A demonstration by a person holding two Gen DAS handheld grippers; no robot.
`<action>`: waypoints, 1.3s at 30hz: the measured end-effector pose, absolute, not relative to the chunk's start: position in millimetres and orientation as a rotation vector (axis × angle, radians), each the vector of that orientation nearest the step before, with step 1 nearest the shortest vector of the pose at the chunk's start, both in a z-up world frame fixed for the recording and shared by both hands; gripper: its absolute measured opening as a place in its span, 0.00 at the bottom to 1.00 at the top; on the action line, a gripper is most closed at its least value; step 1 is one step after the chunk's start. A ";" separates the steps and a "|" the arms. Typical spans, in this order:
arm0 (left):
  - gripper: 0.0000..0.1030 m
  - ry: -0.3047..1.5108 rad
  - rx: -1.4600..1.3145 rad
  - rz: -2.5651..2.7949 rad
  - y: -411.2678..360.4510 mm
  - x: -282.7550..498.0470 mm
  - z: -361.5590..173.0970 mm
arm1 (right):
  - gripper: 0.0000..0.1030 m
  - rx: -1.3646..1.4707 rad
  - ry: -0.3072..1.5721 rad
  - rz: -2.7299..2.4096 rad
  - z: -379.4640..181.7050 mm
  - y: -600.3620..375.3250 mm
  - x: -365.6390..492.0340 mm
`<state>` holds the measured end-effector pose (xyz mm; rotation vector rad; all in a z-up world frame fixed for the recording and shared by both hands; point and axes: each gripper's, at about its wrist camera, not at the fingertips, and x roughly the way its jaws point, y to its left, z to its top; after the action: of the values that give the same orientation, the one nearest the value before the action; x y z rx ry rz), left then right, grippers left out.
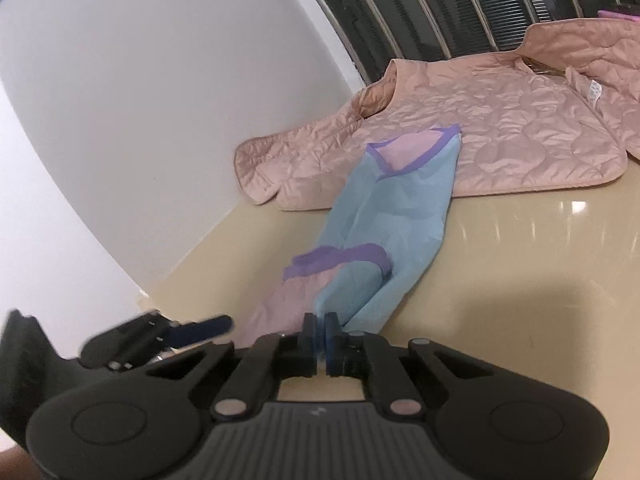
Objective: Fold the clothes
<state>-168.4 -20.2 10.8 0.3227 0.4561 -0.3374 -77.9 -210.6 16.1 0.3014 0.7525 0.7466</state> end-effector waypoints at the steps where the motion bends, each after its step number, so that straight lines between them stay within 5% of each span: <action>1: 0.68 0.449 0.349 -0.334 -22.5 -167.8 9.5 | 0.02 0.306 0.754 0.750 17.0 -210.7 -77.1; 5: 0.58 0.426 0.470 -0.336 -34.0 -161.3 4.0 | 0.02 0.303 0.762 0.754 17.2 -206.0 -73.5; 7: 0.32 0.440 0.470 -0.369 -34.8 -156.0 4.9 | 0.04 0.252 0.744 0.738 18.2 -202.8 -77.4; 9: 0.17 0.469 0.424 -0.398 -31.0 -149.2 9.4 | 0.11 0.139 0.692 0.704 22.0 -197.6 -86.3; 11: 0.17 0.506 0.373 -0.430 -24.4 -139.7 15.0 | 0.24 -0.039 0.586 0.693 27.7 -189.0 -104.7; 13: 0.15 0.533 0.340 -0.461 -16.7 -131.2 20.3 | 0.51 -0.252 0.462 0.717 28.8 -175.6 -126.5; 21: 0.13 0.649 0.304 -0.610 0.4 -98.7 39.6 | 0.50 -0.946 0.212 0.692 -15.7 -108.8 -149.3; 24: 0.12 0.663 0.315 -0.640 1.5 -95.5 40.1 | 0.34 -1.076 0.199 0.704 -29.7 -96.4 -139.2; 25: 0.12 0.666 0.309 -0.636 3.1 -93.4 39.9 | 0.21 -1.093 0.204 0.721 -31.5 -94.6 -137.3; 27: 0.19 0.651 0.294 -0.608 6.6 -94.5 41.7 | 0.12 -1.043 0.257 0.766 -27.5 -93.2 -130.4; 30: 0.62 0.512 0.300 -0.579 10.5 -115.7 49.9 | 0.11 -0.905 0.338 0.801 -10.9 -96.4 -115.6; 31: 0.69 0.473 0.338 -0.582 7.2 -125.0 49.2 | 0.11 -0.840 0.362 0.813 -3.2 -101.1 -109.1; 39: 0.73 0.354 0.705 -0.487 -24.4 -147.1 19.4 | 0.10 -0.549 0.459 0.897 41.1 -133.4 -71.4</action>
<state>-147.1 -24.4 19.4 0.7051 0.3541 -0.4866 -71.4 -133.4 41.1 -0.5492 0.4587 0.8966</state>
